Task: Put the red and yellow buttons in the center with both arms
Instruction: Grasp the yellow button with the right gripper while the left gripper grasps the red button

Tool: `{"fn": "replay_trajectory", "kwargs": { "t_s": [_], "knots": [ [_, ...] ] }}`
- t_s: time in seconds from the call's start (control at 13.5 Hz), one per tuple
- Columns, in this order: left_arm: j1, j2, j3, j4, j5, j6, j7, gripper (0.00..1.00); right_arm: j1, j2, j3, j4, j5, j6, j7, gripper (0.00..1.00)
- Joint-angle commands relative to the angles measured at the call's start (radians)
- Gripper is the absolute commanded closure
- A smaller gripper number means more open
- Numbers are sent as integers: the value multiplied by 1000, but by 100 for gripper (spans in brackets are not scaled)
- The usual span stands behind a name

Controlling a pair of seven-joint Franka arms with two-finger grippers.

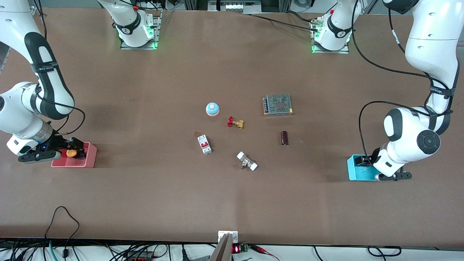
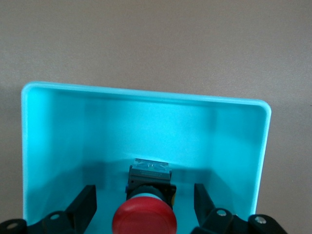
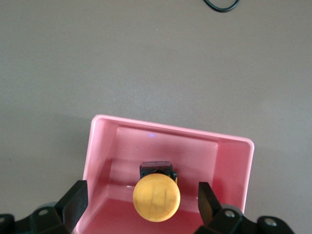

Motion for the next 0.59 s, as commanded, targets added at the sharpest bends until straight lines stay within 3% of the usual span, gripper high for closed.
{"fn": "replay_trajectory", "kwargs": {
  "t_s": [0.0,0.3,0.52],
  "knots": [
    [-1,-7,-2,-4,-18,-2,5,39,-12,0,10,1,23,10,-72,0],
    [-1,-7,-2,-2,-18,-2,-1,66,-17,8,10,3,21,8,-135,0],
    [-1,-20,-2,-4,-17,-3,0,73,-18,26,10,20,20,7,-143,0]
  ]
}}
